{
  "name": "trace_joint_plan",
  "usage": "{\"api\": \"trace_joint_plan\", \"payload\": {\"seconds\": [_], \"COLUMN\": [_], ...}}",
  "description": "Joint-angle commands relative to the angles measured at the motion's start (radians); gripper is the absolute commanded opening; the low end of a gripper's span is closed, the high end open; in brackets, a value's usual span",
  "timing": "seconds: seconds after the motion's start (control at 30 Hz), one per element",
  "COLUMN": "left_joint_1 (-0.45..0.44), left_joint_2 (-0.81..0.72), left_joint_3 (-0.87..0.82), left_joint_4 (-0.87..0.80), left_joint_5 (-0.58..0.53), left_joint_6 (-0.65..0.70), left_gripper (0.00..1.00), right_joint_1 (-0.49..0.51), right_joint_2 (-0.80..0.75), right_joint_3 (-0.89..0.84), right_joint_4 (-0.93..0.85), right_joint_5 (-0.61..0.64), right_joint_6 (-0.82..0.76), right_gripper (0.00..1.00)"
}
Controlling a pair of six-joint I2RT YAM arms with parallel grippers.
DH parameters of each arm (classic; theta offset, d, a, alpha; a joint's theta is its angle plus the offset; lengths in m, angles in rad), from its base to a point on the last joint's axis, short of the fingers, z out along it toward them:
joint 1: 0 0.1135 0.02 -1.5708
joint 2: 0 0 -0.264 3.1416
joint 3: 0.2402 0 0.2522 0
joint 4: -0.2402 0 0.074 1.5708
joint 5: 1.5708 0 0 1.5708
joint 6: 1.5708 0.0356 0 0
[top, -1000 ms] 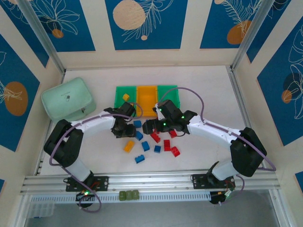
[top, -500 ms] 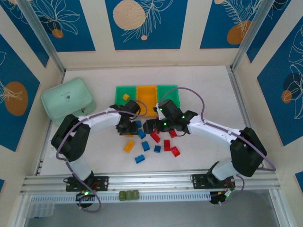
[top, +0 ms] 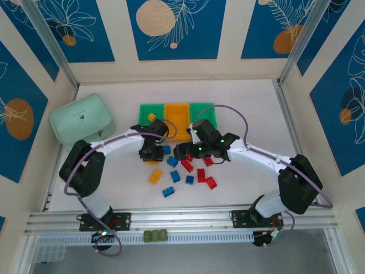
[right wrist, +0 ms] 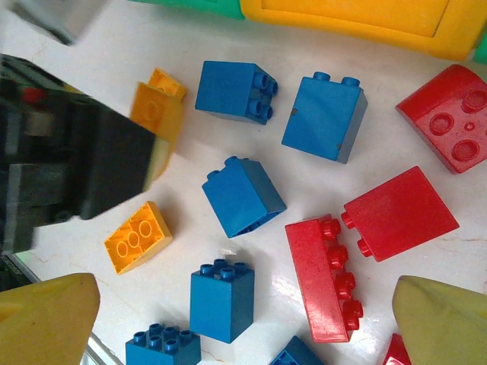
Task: Sort the legos into containers by color
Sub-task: Pick up the lego from the center of the table, then place the lego in the container, then pick up the lego from the center of the table.
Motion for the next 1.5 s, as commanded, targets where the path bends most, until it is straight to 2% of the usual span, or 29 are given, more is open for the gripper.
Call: {"api": "trace_joint_plan", "payload": {"seconds": [0.0,0.23,0.57,0.77,0.9,0.97,1.17,1.47], "left_joint_1": [0.001,0.096,0.215,0.249,0.257,0.258,0.259,0.245], "left_joint_2": [-0.09,-0.103,0.212,0.398,0.462,0.456,0.372,0.101], "left_joint_3": [0.036,0.176,0.519,0.689,0.775,0.78,0.737,0.438], "left_joint_4": [-0.078,-0.102,-0.08,-0.084,-0.114,-0.115,-0.133,-0.093], "left_joint_5": [-0.059,-0.105,-0.123,-0.143,-0.124,-0.123,-0.095,-0.005], "left_joint_6": [0.015,0.093,0.175,0.184,0.194,0.2,0.198,0.171], "left_gripper": [0.31,0.31,0.32,0.33,0.45,0.5,0.5,0.52], "right_joint_1": [-0.001,-0.008,-0.035,-0.043,-0.047,-0.047,-0.046,-0.026], "right_joint_2": [-0.033,-0.019,0.01,0.009,0.009,0.008,0.006,0.007], "right_joint_3": [0.025,0.073,0.142,0.152,0.152,0.15,0.15,0.148], "right_joint_4": [-0.032,-0.016,0.003,-0.002,-0.01,-0.013,-0.022,-0.065], "right_joint_5": [-0.008,-0.012,0.005,0.011,0.012,0.012,-0.002,-0.022], "right_joint_6": [-0.028,-0.039,-0.045,-0.047,-0.052,-0.055,-0.06,-0.084], "right_gripper": [0.99,0.99,0.99,0.99,0.99,0.99,0.99,0.99]}}
